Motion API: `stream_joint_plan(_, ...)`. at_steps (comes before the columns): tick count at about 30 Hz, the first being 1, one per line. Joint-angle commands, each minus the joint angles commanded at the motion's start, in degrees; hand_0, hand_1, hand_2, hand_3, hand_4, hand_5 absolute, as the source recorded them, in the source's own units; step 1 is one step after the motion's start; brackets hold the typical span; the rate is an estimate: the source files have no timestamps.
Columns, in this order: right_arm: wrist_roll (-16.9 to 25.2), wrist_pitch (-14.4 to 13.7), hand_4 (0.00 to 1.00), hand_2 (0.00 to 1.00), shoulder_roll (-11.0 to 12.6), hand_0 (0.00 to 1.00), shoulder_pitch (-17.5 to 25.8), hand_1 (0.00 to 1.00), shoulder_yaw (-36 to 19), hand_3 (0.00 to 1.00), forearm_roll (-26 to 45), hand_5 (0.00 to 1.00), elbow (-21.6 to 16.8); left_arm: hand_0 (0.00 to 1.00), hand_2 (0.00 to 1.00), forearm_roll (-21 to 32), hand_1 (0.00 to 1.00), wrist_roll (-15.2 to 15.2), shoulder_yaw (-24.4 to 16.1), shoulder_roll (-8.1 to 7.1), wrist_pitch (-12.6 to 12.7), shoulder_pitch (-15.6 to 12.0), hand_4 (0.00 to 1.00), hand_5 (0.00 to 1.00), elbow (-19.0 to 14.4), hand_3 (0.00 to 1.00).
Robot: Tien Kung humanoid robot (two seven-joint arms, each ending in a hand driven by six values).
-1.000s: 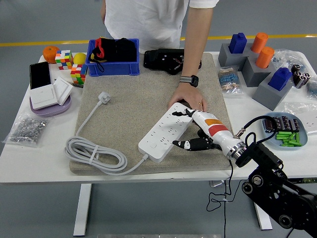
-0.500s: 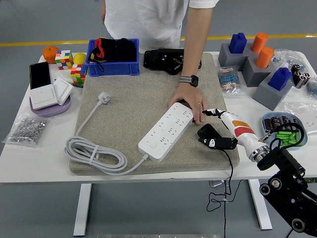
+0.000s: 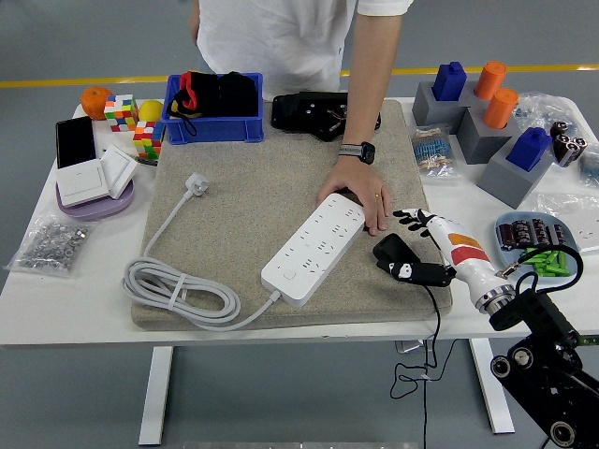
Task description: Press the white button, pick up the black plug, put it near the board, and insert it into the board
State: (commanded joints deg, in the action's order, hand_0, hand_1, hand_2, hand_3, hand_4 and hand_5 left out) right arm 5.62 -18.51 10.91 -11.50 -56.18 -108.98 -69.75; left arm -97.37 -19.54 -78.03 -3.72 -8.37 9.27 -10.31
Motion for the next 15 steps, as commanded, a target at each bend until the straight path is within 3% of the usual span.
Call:
stream_joint_plan(1, 0.1, -0.1, 0.998, 0.666, -0.1, 0.554, 0.0, 0.619, 0.0, 0.753, -0.1, 0.442, 0.3, 0.694, 0.645, -0.1, 0.668, 0.0, -0.1, -0.01, 0.0, 0.0, 0.553, 0.175, 0.0, 0.648)
stream_joint_plan(12, 0.6, -0.7, 0.998, 0.661, -0.2, 0.586, 0.0, 0.635, 0.9, 0.751, -0.2, 0.433, 2.5, 0.695, 0.645, -0.2, 0.668, 0.0, -0.1, 0.05, 0.0, -0.2, 0.552, 0.175, 0.0, 0.648)
stream_joint_plan(15, 1.3, -1.5, 0.998, 0.636, -0.3, 0.575, -0.1, 0.613, 1.0, 0.736, 0.1, 0.388, 2.6, 0.695, 0.645, 0.0, 0.668, 0.0, 0.0, 0.15, 0.0, -0.2, 0.553, 0.175, 0.0, 0.648)
